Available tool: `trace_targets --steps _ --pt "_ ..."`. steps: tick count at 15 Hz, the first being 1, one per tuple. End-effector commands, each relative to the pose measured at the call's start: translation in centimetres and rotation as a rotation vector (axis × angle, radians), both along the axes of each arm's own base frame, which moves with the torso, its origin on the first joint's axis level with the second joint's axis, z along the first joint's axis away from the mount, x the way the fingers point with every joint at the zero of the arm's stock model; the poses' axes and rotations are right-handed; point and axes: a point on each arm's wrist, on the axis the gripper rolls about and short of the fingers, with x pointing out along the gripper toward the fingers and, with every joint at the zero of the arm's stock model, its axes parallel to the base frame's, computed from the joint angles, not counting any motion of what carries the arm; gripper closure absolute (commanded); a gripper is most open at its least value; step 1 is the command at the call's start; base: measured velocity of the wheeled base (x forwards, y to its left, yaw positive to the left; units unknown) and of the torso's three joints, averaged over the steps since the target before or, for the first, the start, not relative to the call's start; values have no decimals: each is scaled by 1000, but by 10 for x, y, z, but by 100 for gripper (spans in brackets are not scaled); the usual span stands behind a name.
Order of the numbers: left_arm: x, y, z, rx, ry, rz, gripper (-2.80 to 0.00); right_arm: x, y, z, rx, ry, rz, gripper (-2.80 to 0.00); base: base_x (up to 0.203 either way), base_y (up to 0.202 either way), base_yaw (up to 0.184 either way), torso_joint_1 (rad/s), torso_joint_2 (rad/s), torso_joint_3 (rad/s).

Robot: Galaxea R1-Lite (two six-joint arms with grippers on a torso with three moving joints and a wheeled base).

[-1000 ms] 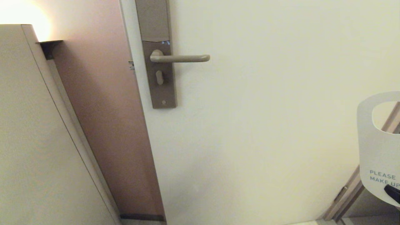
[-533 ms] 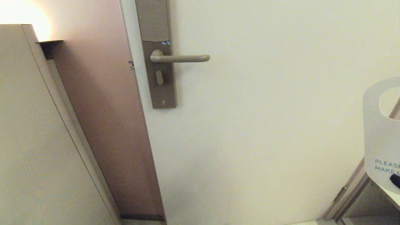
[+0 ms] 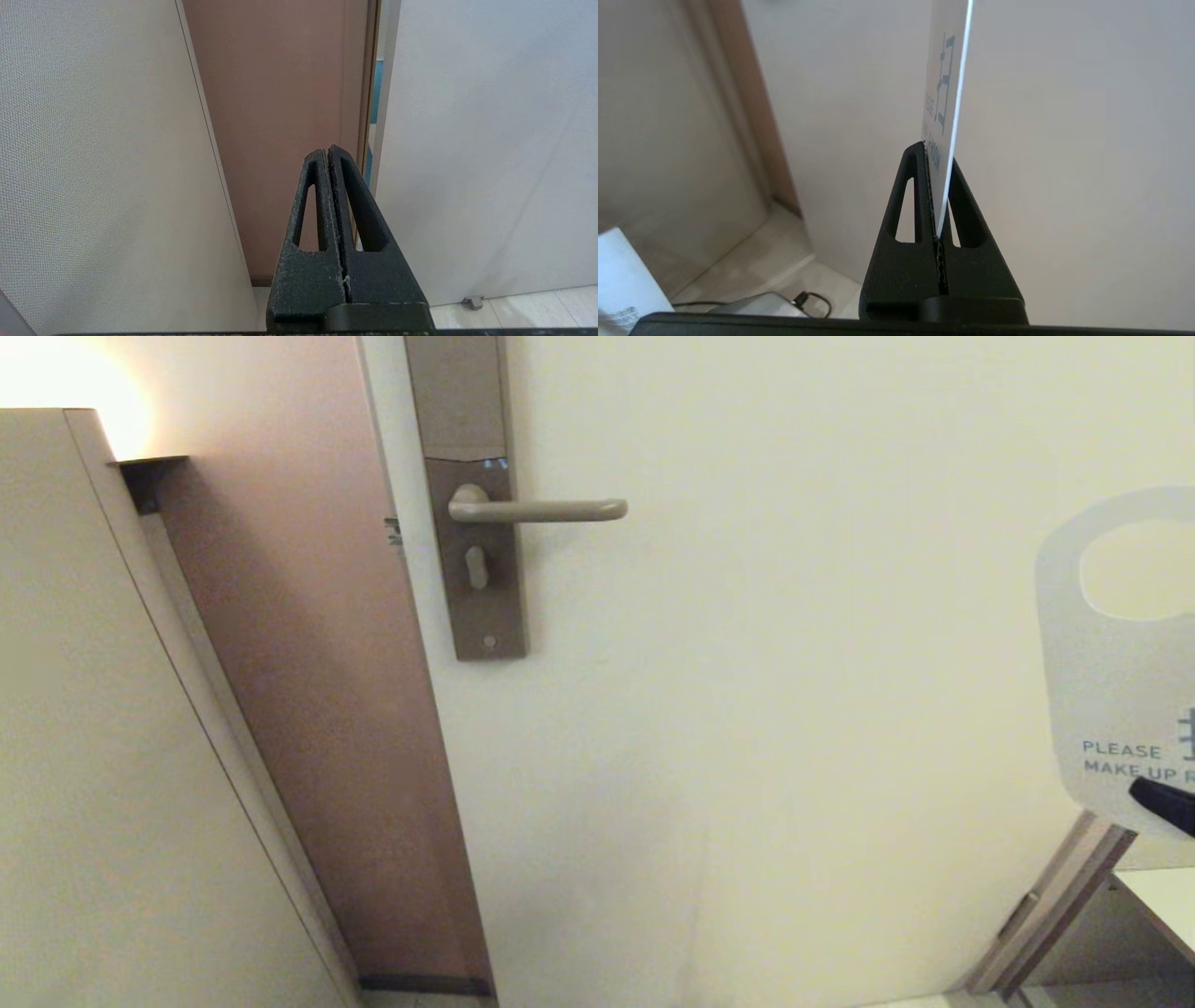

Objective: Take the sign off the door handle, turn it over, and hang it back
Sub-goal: Hang the sign back with the other side facing out

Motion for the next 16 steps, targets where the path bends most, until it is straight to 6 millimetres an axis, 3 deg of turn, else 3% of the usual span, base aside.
trace_targets --steps 1,7,11,16 --pt "0 0 0 -1 0 0 0 16 -2 4 7 34 26 0 0 0 0 0 0 0" --pt "0 0 0 0 0 0 0 57 1 20 7 -4 143 0 0 0 0 0 0 0" --pt "0 0 0 0 0 0 0 88 21 25 4 -49 271 0 0 0 0 0 0 0" --pt "0 0 0 0 0 0 0 109 43 34 5 -55 378 0 0 0 0 0 0 0"
